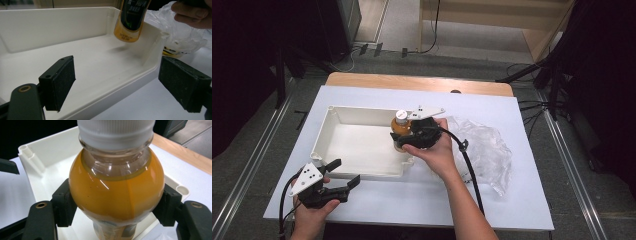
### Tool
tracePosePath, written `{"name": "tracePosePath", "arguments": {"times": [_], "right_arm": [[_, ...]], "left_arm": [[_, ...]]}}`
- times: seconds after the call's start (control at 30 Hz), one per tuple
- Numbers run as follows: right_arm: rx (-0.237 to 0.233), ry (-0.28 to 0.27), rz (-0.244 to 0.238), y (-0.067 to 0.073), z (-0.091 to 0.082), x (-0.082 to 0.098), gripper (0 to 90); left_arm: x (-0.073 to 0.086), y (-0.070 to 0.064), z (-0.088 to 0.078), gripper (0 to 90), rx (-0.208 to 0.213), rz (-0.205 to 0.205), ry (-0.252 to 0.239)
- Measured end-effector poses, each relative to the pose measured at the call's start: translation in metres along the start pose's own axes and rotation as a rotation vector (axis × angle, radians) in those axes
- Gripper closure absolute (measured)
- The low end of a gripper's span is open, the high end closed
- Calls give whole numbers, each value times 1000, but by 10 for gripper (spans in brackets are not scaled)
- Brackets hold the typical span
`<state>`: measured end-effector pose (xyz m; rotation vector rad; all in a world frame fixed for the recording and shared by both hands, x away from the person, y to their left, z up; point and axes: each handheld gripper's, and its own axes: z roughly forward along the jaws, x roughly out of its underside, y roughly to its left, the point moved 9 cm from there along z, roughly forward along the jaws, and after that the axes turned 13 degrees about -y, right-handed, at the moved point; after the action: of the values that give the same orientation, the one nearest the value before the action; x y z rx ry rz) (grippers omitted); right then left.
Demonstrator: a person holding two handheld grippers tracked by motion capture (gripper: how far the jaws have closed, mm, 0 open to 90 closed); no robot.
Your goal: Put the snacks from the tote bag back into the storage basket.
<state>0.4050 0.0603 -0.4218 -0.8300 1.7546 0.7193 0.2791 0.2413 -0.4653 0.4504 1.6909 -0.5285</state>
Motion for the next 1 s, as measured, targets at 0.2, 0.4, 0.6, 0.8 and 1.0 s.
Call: {"name": "tracePosePath", "arguments": {"times": [0.2,0.4,0.6,0.8,1.0], "right_arm": [[0,17,4,-1,4,9,315],[-4,33,9,-2,9,17,314],[-6,48,25,-3,13,25,313],[-11,70,22,-6,14,32,310],[-9,71,41,-8,14,34,304]], "left_arm": [[0,0,0,140,0,0,1],[0,1,0,140,-1,0,2],[0,1,0,140,-2,-2,0],[1,1,0,140,-2,-4,2],[1,0,1,140,-1,-4,2]]}}
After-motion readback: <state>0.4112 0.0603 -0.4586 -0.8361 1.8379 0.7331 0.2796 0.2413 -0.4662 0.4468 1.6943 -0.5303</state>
